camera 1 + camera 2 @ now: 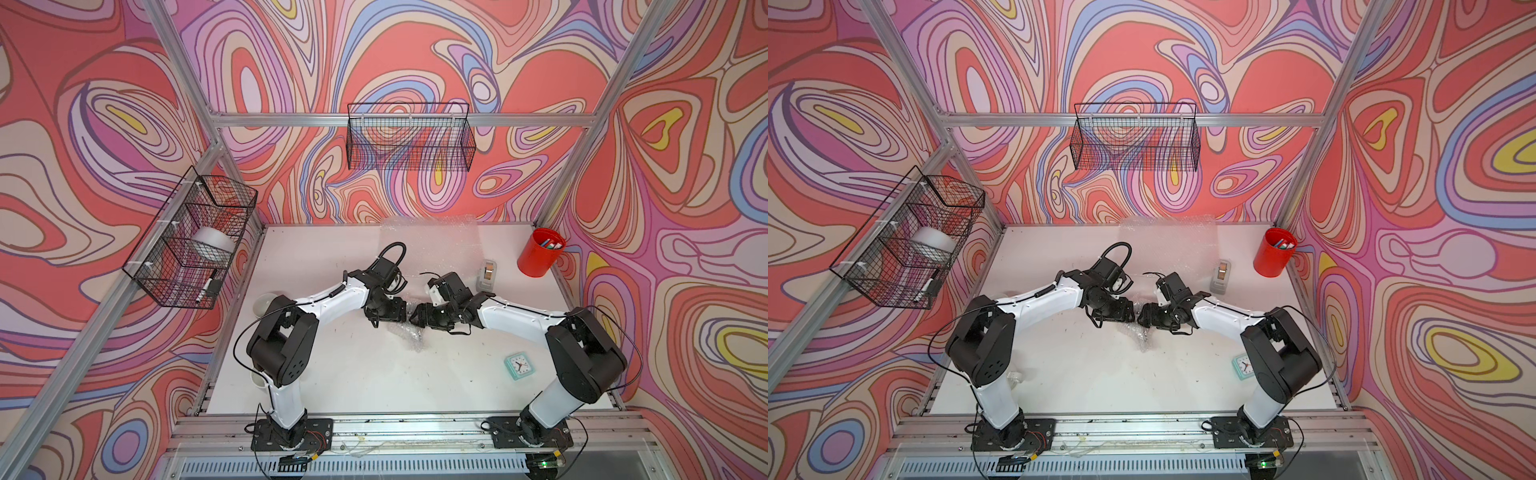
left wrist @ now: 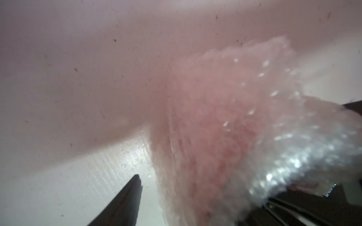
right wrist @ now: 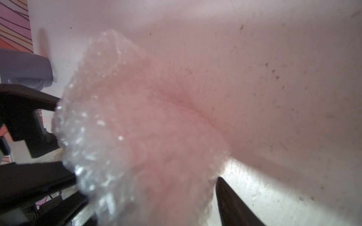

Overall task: Wrap mugs in bubble wrap
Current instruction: Wrap the mug in bubble wrap.

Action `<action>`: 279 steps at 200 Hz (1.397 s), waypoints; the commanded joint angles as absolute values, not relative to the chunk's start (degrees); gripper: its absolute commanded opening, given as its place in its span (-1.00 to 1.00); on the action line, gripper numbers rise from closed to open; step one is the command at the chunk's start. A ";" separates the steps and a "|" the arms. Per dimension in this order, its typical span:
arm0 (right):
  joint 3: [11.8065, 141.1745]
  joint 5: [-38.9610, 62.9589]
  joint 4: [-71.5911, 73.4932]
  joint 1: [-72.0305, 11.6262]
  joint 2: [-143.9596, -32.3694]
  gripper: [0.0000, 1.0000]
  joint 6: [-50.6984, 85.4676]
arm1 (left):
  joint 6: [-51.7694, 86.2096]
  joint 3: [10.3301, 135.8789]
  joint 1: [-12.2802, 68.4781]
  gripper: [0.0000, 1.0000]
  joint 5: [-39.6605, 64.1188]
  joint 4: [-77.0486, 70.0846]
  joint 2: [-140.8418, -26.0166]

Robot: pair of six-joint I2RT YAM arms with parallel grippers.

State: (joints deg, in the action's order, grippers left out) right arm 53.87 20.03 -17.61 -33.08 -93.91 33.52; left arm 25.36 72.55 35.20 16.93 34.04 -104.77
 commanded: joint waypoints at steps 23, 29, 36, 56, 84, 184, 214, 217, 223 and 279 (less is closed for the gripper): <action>50.62 15.24 -19.16 -33.05 -84.67 0.47 30.21 | 26.69 70.40 35.33 0.38 14.41 34.65 -108.93; 49.80 14.37 -19.28 -33.20 -83.11 0.47 29.72 | 26.76 70.48 35.33 0.39 14.43 34.65 -108.94; 49.15 13.02 -20.06 -33.80 -81.43 0.45 28.99 | 26.81 70.57 35.33 0.38 14.51 34.63 -108.91; 47.92 8.42 -22.27 -37.59 -77.28 0.40 27.10 | 26.85 70.84 35.34 0.38 14.94 34.60 -109.07; 45.49 7.56 -21.53 -41.57 -74.13 0.27 27.56 | 26.54 71.35 35.33 0.39 14.77 35.21 -109.53; 44.93 17.74 -14.97 -43.03 -78.22 -0.22 28.54 | 26.19 73.32 35.43 0.37 14.72 36.29 -111.01; 45.05 18.28 -14.95 -43.05 -79.19 -0.35 28.71 | 26.26 73.48 35.51 0.37 14.58 36.38 -111.40; 45.01 18.35 -14.87 -43.06 -79.19 -0.37 28.75 | 26.28 73.54 35.50 0.36 14.45 36.39 -111.48; 45.00 18.29 -14.83 -43.05 -79.32 -0.41 28.80 | 26.27 73.63 35.56 0.36 14.35 36.53 -111.64; 44.40 17.75 -13.62 -43.06 -78.87 -0.75 30.70 | 25.16 75.23 36.30 0.32 12.02 38.44 -113.51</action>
